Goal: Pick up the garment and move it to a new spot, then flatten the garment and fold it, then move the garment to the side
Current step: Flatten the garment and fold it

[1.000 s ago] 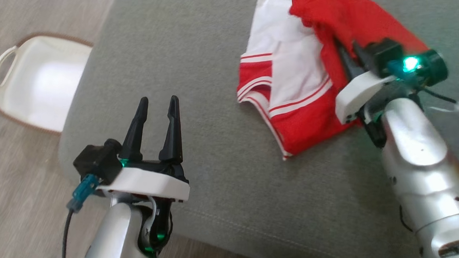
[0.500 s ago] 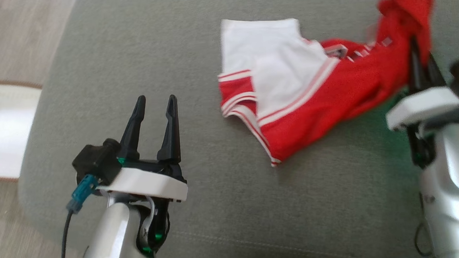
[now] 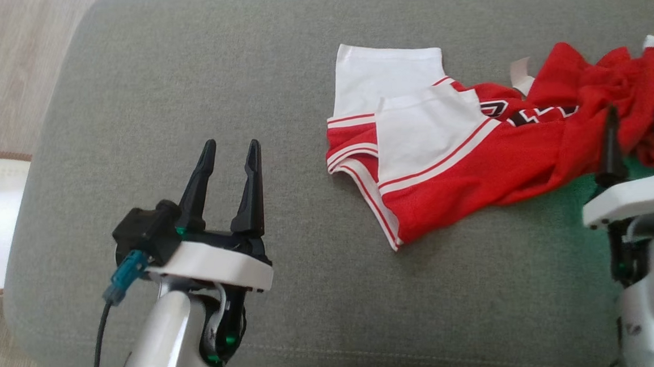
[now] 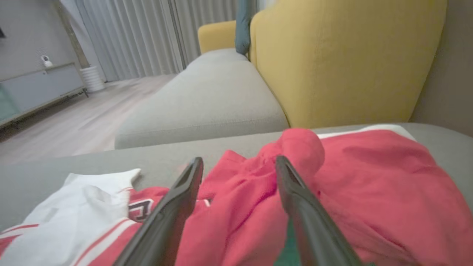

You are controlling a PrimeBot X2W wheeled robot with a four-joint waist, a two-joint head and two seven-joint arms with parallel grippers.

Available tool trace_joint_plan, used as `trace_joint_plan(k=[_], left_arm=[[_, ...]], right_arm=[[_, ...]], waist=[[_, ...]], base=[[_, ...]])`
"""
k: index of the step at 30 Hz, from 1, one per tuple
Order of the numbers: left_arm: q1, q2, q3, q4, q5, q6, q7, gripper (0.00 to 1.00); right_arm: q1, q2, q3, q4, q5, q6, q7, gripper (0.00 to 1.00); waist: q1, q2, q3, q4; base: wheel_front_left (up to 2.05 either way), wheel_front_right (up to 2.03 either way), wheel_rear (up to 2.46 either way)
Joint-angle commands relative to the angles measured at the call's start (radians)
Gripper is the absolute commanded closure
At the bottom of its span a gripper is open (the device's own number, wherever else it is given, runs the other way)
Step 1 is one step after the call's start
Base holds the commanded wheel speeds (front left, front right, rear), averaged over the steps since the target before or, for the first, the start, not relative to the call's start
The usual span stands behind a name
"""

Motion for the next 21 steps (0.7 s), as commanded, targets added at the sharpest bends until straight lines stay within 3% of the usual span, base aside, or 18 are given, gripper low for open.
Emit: trace_joint_plan(k=[1,10,15,21], left_arm=[[-0.017,0.008,0.031,-0.030,0.005,-0.002,-0.005,0.00],[0.007,0.008,0.016,-0.027,-0.010,0.001,-0.005,0.00],[0.006,0.008,-0.004,0.000,-0.021,-0.001,-0.005,0.00],[-0.072,0.008,-0.074,0.172,-0.020,-0.010,0.018,0.00]], right_arm=[[0.015,-0.001,0.069,-0.067,0.019,0.004,-0.030,0.00],[0.185,-0.001,0.259,-0.250,0.113,0.004,-0.095,0.00],[0.212,-0.001,0.272,-0.292,0.137,0.004,-0.106,0.00],[0.190,-0.001,0.278,-0.334,0.132,0.004,-0.101,0.00]], waist=[[0.0000,0.0000,-0.016,-0.011],[0.0000,0.0000,-0.053,-0.042],[0.0000,0.0000,-0.046,-0.076],[0.0000,0.0000,-0.010,-0.136]], base=[[0.00,0.00,0.00],[0.00,0.00,0.00],[0.00,0.00,0.00],[0.00,0.00,0.00]])
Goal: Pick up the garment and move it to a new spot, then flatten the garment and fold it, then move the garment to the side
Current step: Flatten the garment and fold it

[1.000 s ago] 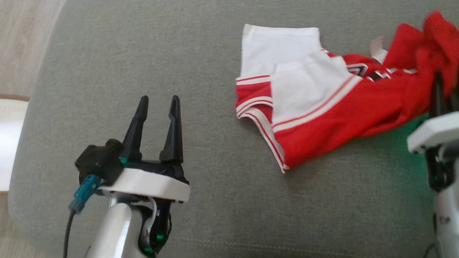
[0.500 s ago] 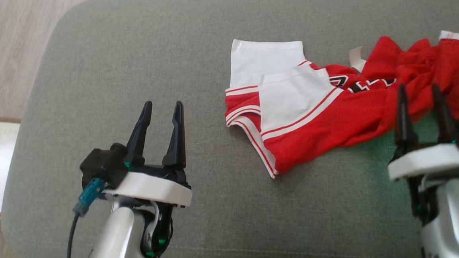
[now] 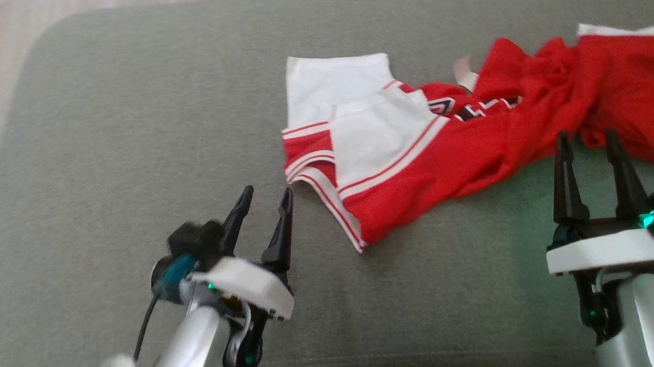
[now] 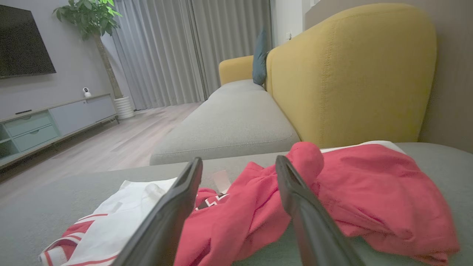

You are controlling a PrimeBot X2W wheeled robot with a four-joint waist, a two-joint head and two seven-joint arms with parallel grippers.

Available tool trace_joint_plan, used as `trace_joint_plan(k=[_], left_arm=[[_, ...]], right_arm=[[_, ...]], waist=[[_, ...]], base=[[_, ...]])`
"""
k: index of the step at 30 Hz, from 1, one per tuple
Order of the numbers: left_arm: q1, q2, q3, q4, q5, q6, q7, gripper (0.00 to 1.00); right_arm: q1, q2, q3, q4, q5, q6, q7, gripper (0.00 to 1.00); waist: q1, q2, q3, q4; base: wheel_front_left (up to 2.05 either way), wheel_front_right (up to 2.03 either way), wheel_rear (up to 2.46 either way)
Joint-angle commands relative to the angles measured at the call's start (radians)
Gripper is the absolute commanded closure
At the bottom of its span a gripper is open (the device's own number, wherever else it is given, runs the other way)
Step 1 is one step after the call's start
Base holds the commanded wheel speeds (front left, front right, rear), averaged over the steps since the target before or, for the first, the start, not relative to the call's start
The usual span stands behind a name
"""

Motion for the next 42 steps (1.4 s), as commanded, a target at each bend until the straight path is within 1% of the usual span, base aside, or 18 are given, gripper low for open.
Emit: trace_joint_plan(k=[1,5,9,14,16,17,18,19,22,25,28,29,32,37,42], left_arm=[[-0.099,0.008,0.022,0.032,0.007,0.018,0.036,0.00],[-0.180,0.008,0.013,0.135,-0.019,0.020,0.076,0.00],[-0.243,0.013,0.011,0.228,-0.012,0.031,0.103,0.00],[-0.293,0.037,-0.007,0.335,0.020,0.050,0.127,0.00],[-0.305,0.041,-0.013,0.364,0.026,0.047,0.118,0.00],[-0.309,0.044,-0.016,0.379,0.029,0.044,0.117,0.08],[-0.313,0.048,-0.019,0.393,0.032,0.042,0.114,0.81],[-0.317,0.051,-0.020,0.406,0.033,0.042,0.110,1.00],[-0.334,0.068,-0.019,0.434,0.039,0.045,0.090,1.00],[-0.366,0.093,-0.009,0.447,0.048,0.059,0.052,1.00],[-0.412,0.132,-0.001,0.451,0.068,0.075,0.022,1.00],[-0.412,0.132,-0.001,0.451,0.068,0.075,0.022,1.00],[-0.465,0.178,0.006,0.452,0.086,0.083,0.005,1.00],[-0.553,0.252,0.012,0.467,0.112,0.077,-0.008,1.00],[-0.613,0.300,0.015,0.507,0.122,0.066,-0.013,1.00]], right_arm=[[-0.046,-0.004,0.030,-0.047,0.002,0.004,-0.003,0.00],[-0.051,-0.004,0.033,-0.065,0.017,0.004,-0.004,0.00],[-0.052,-0.004,0.031,-0.079,0.024,0.004,-0.009,0.00],[-0.055,-0.004,0.029,-0.087,0.031,0.004,-0.015,0.00],[-0.056,-0.004,0.029,-0.089,0.032,0.004,-0.017,0.00],[-0.057,-0.004,0.030,-0.089,0.033,0.004,-0.018,0.00],[-0.057,-0.004,0.029,-0.089,0.034,0.004,-0.019,0.00],[-0.058,-0.004,0.028,-0.090,0.035,0.004,-0.020,0.00],[-0.061,-0.004,0.024,-0.093,0.038,0.004,-0.023,0.00],[-0.066,-0.004,0.022,-0.095,0.039,0.004,-0.025,0.00],[-0.071,-0.004,0.023,-0.099,0.039,0.004,-0.027,0.00],[-0.071,-0.004,0.023,-0.099,0.039,0.004,-0.027,0.00],[-0.077,-0.004,0.026,-0.101,0.038,0.004,-0.028,0.00],[-0.084,-0.004,0.037,-0.099,0.037,0.004,-0.030,0.00],[-0.094,-0.004,0.049,-0.091,0.038,0.004,-0.031,0.00]], waist=[[0.0000,-0.0001,0.033,-0.043],[0.0000,-0.0001,0.061,-0.091],[0.0000,-0.0001,0.082,-0.127],[0.0000,-0.0001,0.097,-0.152],[0.0000,-0.0001,0.100,-0.157],[0.0000,-0.0001,0.101,-0.160],[0.0000,-0.0001,0.102,-0.162],[0.0000,-0.0001,0.103,-0.163],[0.0000,-0.0001,0.105,-0.163],[0.0000,-0.0001,0.108,-0.161],[0.0000,-0.0001,0.111,-0.157],[0.0000,-0.0001,0.111,-0.157],[0.0000,-0.0001,0.116,-0.154],[0.0000,-0.0001,0.124,-0.152],[0.0000,-0.0001,0.129,-0.157]], base=[[0.00,0.00,0.00],[0.00,0.00,0.00],[0.00,0.00,0.00],[0.00,0.00,0.00],[0.00,0.00,0.00],[0.00,0.00,0.00],[0.00,0.00,0.00],[0.00,0.00,0.00],[0.00,0.00,0.00],[0.00,0.00,0.00],[0.00,0.00,0.00],[0.00,0.00,0.00],[0.00,0.00,0.00],[0.00,0.00,0.00],[0.00,0.00,0.00]])
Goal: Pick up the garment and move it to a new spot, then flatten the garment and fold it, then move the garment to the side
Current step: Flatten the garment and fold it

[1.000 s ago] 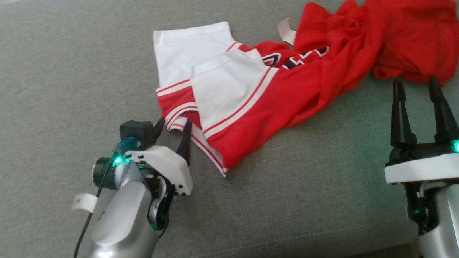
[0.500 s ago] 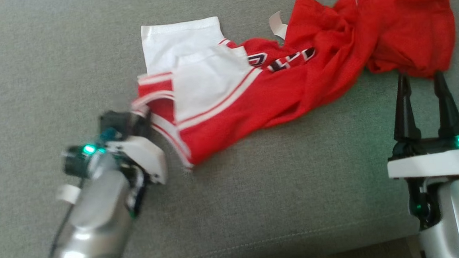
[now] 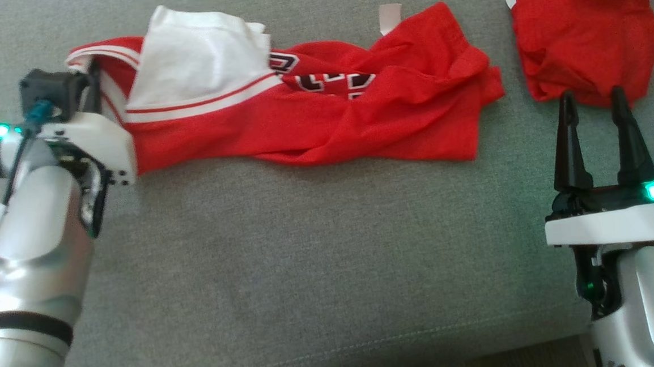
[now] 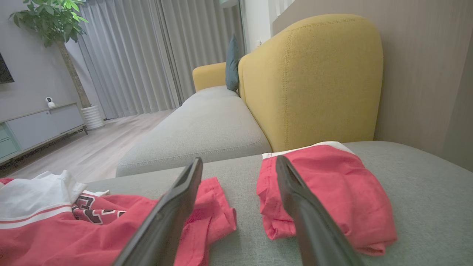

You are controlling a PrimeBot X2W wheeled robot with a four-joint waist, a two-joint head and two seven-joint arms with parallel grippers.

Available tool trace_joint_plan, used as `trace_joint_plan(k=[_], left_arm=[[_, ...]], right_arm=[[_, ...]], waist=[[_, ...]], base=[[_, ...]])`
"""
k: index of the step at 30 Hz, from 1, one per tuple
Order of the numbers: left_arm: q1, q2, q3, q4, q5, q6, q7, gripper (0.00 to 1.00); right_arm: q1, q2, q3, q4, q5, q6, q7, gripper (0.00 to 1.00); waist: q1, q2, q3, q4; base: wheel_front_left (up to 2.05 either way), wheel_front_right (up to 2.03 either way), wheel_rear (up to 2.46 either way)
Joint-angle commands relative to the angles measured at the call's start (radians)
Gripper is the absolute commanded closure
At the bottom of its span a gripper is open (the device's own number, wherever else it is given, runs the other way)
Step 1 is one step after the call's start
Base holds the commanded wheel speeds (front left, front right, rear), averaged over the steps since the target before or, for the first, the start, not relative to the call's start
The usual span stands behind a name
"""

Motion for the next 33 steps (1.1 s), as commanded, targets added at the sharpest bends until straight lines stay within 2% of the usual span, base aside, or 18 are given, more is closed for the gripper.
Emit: trace_joint_plan(k=[1,5,6,7,14,23,29,33], left_arm=[[-0.053,0.057,0.041,-0.005,0.009,-0.001,-0.011,1.00],[-0.050,0.055,0.038,0.033,0.007,0.001,-0.017,1.00],[-0.044,0.049,0.035,0.041,0.006,-0.001,-0.018,0.60],[-0.038,0.042,0.035,0.048,0.002,-0.001,-0.019,0.00],[0.014,-0.005,0.075,0.013,-0.035,0.026,-0.026,0.00],[0.192,-0.059,0.181,-0.317,-0.048,0.064,-0.026,0.00],[0.360,-0.121,0.233,-0.539,-0.042,0.061,-0.026,0.00],[0.435,-0.155,0.247,-0.613,-0.037,0.058,-0.026,0.00]], right_arm=[[-0.032,-0.004,0.027,-0.028,0.004,0.004,-0.009,0.00],[-0.034,-0.004,0.037,-0.020,0.003,0.004,-0.010,0.00],[-0.033,-0.004,0.037,-0.018,0.003,0.004,-0.010,0.00],[-0.031,-0.004,0.036,-0.016,0.002,0.004,-0.010,0.00],[-0.026,-0.004,0.022,-0.011,-0.009,0.004,-0.008,0.00],[-0.002,-0.004,0.021,-0.009,-0.011,0.004,0.000,0.00],[0.020,-0.004,0.022,-0.012,-0.008,0.004,0.005,0.00],[0.031,-0.004,0.021,-0.012,-0.006,0.004,0.007,0.00]], waist=[[-0.0001,-0.0001,0.001,-0.003],[-0.0001,-0.0001,-0.001,-0.005],[-0.0001,-0.0001,-0.002,-0.004],[-0.0001,-0.0001,-0.004,-0.002],[-0.0001,-0.0001,-0.031,0.025],[-0.0001,-0.0001,-0.091,0.095],[-0.0001,-0.0001,-0.120,0.139],[-0.0001,-0.0001,-0.126,0.155]], base=[[0.00,0.00,0.00],[0.00,0.00,0.00],[0.00,0.00,0.00],[0.00,0.00,0.00],[0.00,0.00,0.00],[0.00,0.00,0.00],[0.00,0.00,0.00],[0.00,0.00,0.00]])
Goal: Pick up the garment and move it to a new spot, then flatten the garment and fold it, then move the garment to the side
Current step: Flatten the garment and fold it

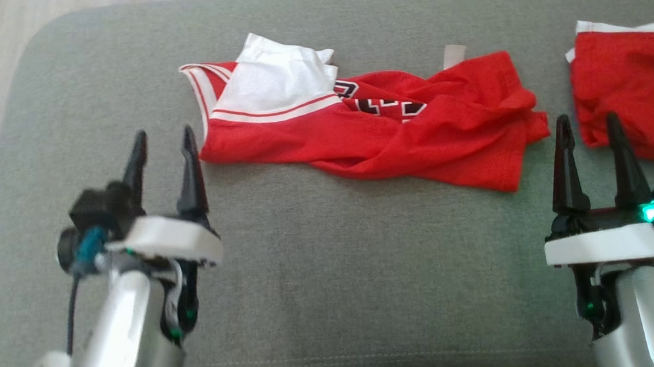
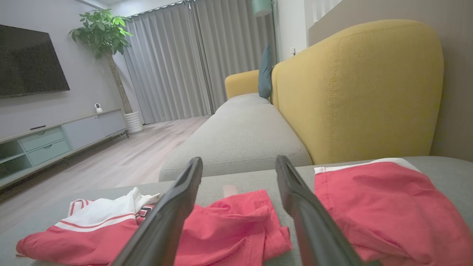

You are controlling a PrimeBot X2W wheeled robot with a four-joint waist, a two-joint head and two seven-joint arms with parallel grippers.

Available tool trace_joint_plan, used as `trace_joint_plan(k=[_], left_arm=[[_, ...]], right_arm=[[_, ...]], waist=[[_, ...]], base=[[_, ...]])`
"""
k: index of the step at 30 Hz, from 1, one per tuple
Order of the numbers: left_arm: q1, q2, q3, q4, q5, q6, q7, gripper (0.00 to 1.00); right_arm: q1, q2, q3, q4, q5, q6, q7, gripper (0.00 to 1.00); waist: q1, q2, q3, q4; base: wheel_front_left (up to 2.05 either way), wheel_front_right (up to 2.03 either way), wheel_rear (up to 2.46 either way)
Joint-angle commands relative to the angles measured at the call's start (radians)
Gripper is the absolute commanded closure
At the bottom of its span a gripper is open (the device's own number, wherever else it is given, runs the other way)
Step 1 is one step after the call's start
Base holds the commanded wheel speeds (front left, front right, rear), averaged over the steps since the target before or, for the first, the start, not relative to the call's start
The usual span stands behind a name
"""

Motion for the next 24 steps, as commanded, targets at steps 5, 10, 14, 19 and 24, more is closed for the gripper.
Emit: trace_joint_plan(k=[5,10,14,19,24], left_arm=[[0.023,-0.010,0.054,-0.086,0.027,-0.025,-0.006,0.00],[-0.011,-0.006,0.043,-0.056,0.045,-0.061,-0.006,0.00],[-0.081,0.011,0.011,-0.005,0.067,-0.095,0.003,0.00],[-0.206,0.036,-0.032,0.082,0.102,-0.133,0.066,0.00],[-0.340,0.047,-0.075,0.199,0.136,-0.167,0.128,0.00]], right_arm=[[-0.012,-0.004,0.027,-0.041,0.000,0.004,0.012,0.00],[-0.021,-0.004,0.028,-0.051,-0.005,0.004,0.017,0.00],[-0.027,-0.004,0.031,-0.054,-0.004,0.004,0.017,0.00],[-0.041,-0.004,0.038,-0.058,-0.001,0.004,0.014,0.00],[-0.060,-0.004,0.049,-0.056,0.005,0.004,0.008,0.00]], waist=[[0.0000,-0.0001,0.005,0.018],[0.0000,-0.0001,0.033,0.006],[0.0000,-0.0001,0.061,-0.015],[0.0000,-0.0001,0.107,-0.045],[0.0000,-0.0001,0.156,-0.082]], base=[[0.00,0.00,0.00],[0.00,0.00,0.00],[0.00,0.00,0.00],[0.00,0.00,0.00],[0.00,0.00,0.00]])
